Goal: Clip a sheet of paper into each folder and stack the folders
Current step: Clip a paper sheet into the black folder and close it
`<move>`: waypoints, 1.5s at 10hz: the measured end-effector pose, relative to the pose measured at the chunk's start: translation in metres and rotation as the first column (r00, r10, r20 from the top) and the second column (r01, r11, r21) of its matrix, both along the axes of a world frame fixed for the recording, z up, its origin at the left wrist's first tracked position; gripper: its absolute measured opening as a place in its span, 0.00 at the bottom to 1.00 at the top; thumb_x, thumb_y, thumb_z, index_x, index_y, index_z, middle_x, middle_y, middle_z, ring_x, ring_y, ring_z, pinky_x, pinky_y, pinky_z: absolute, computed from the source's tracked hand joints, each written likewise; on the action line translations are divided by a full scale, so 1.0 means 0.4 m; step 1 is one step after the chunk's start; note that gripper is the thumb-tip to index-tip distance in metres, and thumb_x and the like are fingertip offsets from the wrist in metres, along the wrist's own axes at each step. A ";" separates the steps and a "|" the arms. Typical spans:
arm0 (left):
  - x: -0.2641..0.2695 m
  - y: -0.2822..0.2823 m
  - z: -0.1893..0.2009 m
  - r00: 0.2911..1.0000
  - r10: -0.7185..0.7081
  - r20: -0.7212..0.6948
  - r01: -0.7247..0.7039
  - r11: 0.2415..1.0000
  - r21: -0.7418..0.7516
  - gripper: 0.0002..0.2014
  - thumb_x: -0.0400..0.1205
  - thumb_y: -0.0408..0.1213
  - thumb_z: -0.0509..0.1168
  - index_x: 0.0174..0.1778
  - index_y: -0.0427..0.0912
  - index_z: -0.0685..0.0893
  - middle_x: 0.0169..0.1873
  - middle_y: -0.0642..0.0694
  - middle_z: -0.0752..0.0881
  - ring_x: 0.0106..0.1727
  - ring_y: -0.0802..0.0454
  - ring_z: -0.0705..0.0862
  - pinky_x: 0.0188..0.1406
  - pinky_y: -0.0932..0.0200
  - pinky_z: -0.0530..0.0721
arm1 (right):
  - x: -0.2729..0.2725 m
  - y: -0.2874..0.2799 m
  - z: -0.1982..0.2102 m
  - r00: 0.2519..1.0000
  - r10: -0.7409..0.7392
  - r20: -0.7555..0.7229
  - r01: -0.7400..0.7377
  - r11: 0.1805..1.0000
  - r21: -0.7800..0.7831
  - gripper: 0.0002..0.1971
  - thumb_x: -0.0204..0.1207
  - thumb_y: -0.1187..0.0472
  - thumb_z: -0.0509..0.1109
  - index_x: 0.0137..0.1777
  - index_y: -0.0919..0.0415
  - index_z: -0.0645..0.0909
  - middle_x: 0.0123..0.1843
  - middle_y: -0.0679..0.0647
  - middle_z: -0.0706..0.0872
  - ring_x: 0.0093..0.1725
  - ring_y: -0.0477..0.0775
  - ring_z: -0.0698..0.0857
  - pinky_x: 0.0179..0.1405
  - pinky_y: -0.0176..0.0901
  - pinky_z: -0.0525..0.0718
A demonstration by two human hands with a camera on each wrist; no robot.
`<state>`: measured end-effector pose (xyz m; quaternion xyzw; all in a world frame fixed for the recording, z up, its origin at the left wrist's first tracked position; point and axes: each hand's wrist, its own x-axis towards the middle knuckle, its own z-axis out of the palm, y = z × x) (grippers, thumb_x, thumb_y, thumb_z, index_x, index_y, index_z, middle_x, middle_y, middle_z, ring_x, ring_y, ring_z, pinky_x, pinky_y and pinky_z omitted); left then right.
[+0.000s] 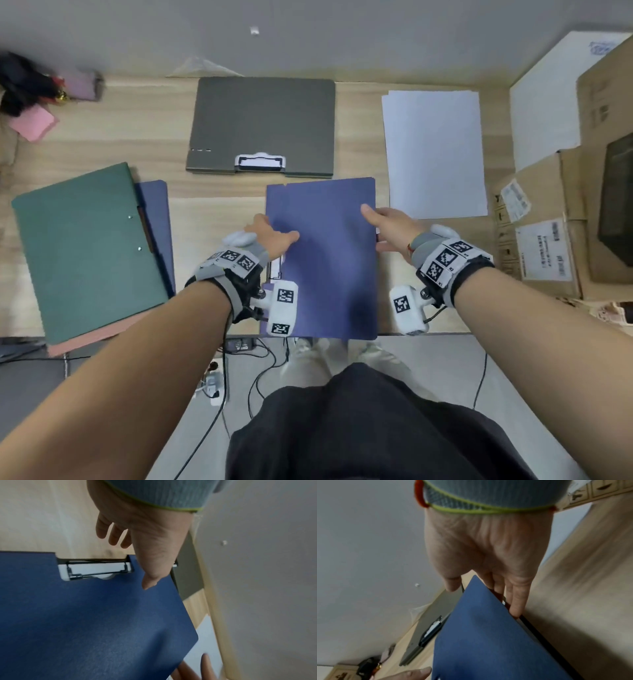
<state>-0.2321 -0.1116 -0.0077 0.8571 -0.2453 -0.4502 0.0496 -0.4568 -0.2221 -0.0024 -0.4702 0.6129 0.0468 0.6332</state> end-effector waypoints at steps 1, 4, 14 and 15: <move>-0.002 0.006 -0.033 0.987 0.153 -0.041 -0.153 0.988 0.005 0.46 0.73 0.53 0.77 0.81 0.40 0.62 0.68 0.45 0.80 0.69 0.40 0.79 0.69 0.46 0.78 | -0.015 0.021 -0.041 1.000 0.031 -0.003 -0.031 0.999 0.026 0.21 0.80 0.40 0.65 0.66 0.52 0.81 0.61 0.47 0.86 0.60 0.51 0.85 0.67 0.48 0.81; -0.015 -0.006 -0.034 0.828 0.434 -0.354 -0.467 0.884 -0.007 0.31 0.74 0.48 0.80 0.68 0.33 0.84 0.52 0.37 0.91 0.40 0.42 0.89 0.43 0.52 0.85 | -0.053 0.025 -0.114 0.860 0.399 -0.317 -0.431 0.902 -0.032 0.33 0.73 0.36 0.66 0.67 0.62 0.79 0.70 0.59 0.75 0.61 0.62 0.82 0.68 0.52 0.78; 0.355 -0.116 0.016 0.647 0.718 -0.256 -0.756 0.562 -0.336 0.51 0.56 0.51 0.79 0.75 0.31 0.73 0.64 0.37 0.86 0.59 0.41 0.89 0.57 0.46 0.90 | 0.255 -0.170 0.084 0.942 -0.186 0.281 0.159 0.980 0.117 0.12 0.83 0.72 0.64 0.64 0.64 0.79 0.61 0.59 0.86 0.51 0.56 0.87 0.48 0.48 0.87; 0.381 -0.086 0.079 0.696 0.708 -0.123 -0.713 0.660 -0.236 0.45 0.69 0.54 0.78 0.76 0.31 0.73 0.62 0.44 0.86 0.57 0.43 0.88 0.51 0.54 0.87 | 0.305 -0.192 0.048 0.951 -0.214 0.225 0.204 0.977 0.069 0.16 0.83 0.71 0.64 0.69 0.62 0.78 0.63 0.58 0.86 0.54 0.58 0.87 0.49 0.51 0.87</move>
